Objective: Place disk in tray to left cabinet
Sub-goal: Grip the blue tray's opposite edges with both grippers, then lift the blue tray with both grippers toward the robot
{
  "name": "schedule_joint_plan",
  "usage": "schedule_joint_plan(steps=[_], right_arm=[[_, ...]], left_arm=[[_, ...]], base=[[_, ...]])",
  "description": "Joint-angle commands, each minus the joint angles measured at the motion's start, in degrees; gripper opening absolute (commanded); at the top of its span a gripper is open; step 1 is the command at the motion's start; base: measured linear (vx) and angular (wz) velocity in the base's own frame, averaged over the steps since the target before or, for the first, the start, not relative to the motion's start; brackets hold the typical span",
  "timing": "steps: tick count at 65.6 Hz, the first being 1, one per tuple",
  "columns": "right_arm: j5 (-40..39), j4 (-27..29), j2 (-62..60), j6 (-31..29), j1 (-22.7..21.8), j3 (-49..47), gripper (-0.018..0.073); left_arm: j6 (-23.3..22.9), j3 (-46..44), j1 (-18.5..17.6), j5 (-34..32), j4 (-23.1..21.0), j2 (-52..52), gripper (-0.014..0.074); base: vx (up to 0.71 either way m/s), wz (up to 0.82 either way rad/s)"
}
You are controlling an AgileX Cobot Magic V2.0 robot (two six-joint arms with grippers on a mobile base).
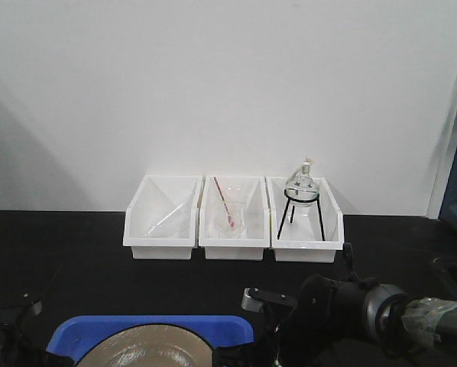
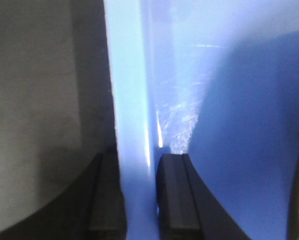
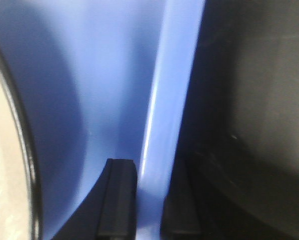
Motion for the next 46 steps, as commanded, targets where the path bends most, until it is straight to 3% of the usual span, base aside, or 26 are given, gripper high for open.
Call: schedule_joint_plan(steps=[1, 4, 16, 26, 46], right_arm=[[0.92, 5.10, -2.69, 0.47, 1.08, -1.72, -0.0014], [1.56, 5.65, -2.98, 0.72, 0.60, -1.72, -0.0012], [4.26, 8.49, -5.01, 2.09, -1.86, -1.72, -0.0009], [6.42, 11.47, -7.92, 1.78, -4.77, -1.72, -0.0008], [10.85, 13.66, -14.61, 1.78, -11.01, -2.01, -0.0006]], left_arm=[[-0.06, -2.92, -2.07, 9.76, -8.28, -1.84, 0.0030], [-0.06, -4.39, -2.07, 11.72, -8.95, -1.84, -0.0011], [-0.89, -10.37, -2.07, 19.89, -9.53, -1.84, -0.0006], [-5.98, -15.38, -2.07, 24.84, -9.80, -1.84, -0.0003], [-11.15, -22.46, -2.07, 31.28, -17.45, -1.84, -0.0001]], base=[[0.00, 0.00], [0.00, 0.00], [0.00, 0.00], [0.00, 0.00], [0.00, 0.00]])
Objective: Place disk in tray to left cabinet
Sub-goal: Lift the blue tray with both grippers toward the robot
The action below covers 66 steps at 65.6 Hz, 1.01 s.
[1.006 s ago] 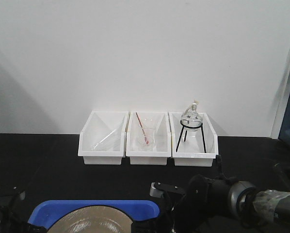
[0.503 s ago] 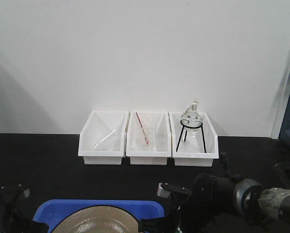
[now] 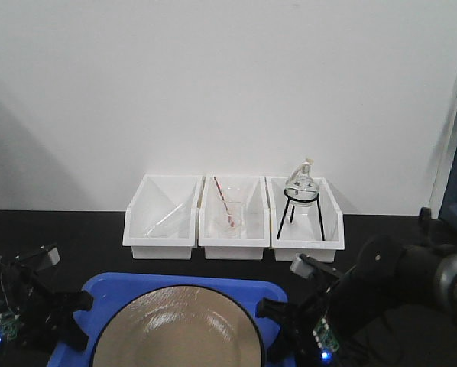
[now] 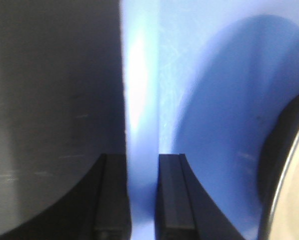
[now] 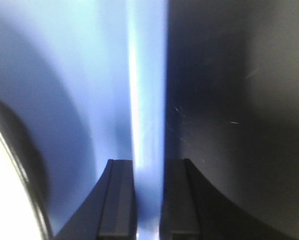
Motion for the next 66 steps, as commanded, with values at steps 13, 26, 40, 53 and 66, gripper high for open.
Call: schedule_joint_plan(steps=[13, 26, 40, 53, 66], right_arm=[[6.00, 9.51, -7.92, 0.00, -4.41, -5.92, -0.0005], [10.69, 10.81, -7.96, 1.56, -6.55, -9.82, -0.0005], [12.39, 14.89, -8.04, 3.32, -6.61, -10.80, -0.0005], [12.16, 19.28, -8.04, 3.11, -6.70, -10.80, -0.0004], [13.16, 22.51, -8.04, 2.91, -7.98, -13.55, -0.0004]], left_arm=[[-5.75, -5.72, -1.79, 8.34, -16.34, -2.84, -0.0001], [-10.85, -8.85, -1.79, 11.28, -16.69, -2.84, -0.0001], [-17.77, -13.30, -1.79, 12.35, -16.65, -2.90, -0.0001], [-22.92, -17.61, -1.79, 12.30, -16.79, -2.90, -0.0001], [-26.06, -20.52, -1.84, 12.30, -17.74, -3.22, -0.0001]], base=[[0.00, 0.00], [0.00, 0.00], [0.00, 0.00], [0.00, 0.00], [0.00, 0.00]])
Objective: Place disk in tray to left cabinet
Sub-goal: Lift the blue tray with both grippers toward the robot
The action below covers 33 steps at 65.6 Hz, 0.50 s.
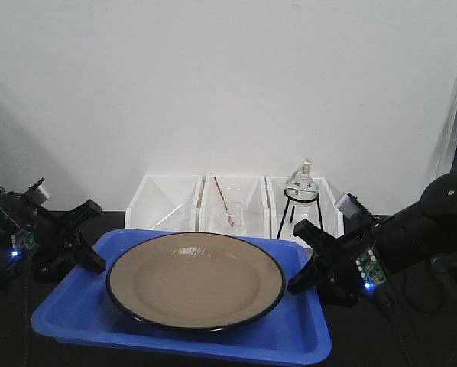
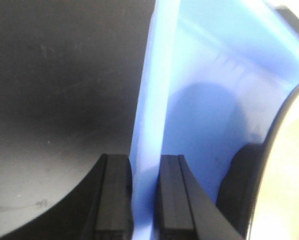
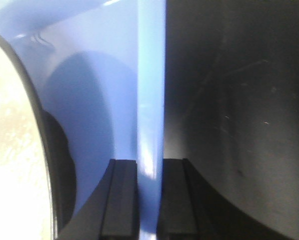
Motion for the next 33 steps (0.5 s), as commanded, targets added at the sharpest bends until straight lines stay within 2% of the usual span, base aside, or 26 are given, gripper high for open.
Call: schedule_joint_plan(steps=[1, 12, 33], right_arm=[[1.05, 13.23, -3.45, 0.04, 0.36, -4.61, -0.0004], [4.54, 13.09, -3.45, 1.66, -1.57, -9.69, -0.0004], [6.87, 12.89, -3.45, 5.94, -1.58, -18.53, -0.0004]], left_arm=[[-3.17, -3.02, -1.62, 3.19, -12.89, -3.36, -0.0001], [-3.57, -5.45, -1.62, 3.19, -16.33, -4.81, -0.0001], [-5.62, -6.55, -1.57, 3.13, -16.64, -8.41, -0.0001]], base=[[0.00, 0.00], [0.00, 0.00], [0.00, 0.00]])
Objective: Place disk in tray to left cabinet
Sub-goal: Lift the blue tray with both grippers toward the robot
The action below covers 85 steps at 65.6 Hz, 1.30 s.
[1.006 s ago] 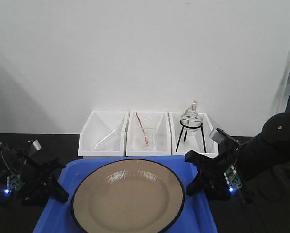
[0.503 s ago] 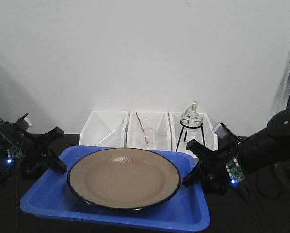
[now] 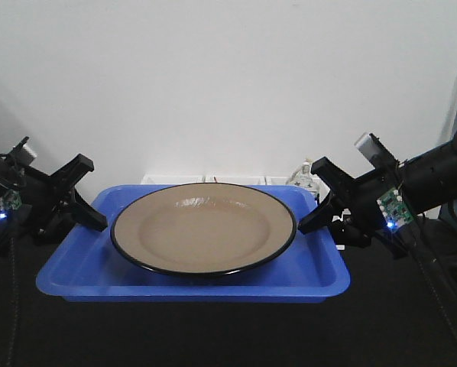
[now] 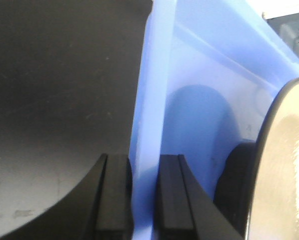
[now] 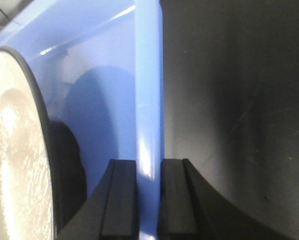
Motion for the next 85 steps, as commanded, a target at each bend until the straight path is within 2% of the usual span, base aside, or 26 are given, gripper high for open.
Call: schedule_joint_plan(steps=[1, 12, 85], right_arm=[[0.16, 13.09, -3.45, 2.35, 1.31, -3.88, -0.0004], [1.06, 12.96, -3.32, 2.83, 1.31, -4.30, -0.0004], [1.19, 13.13, -3.32, 2.58, 1.31, -4.30, -0.0005]], left_arm=[[-2.70, -2.00, -1.69, 2.82, -13.00, -4.29, -0.0001], [-3.50, -2.00, -1.69, 2.76, -14.07, -4.42, -0.0001], [-3.24, -2.00, -1.69, 2.88, -13.84, -4.29, -0.0001]], base=[[0.00, 0.00], [0.00, 0.00], [0.00, 0.00]])
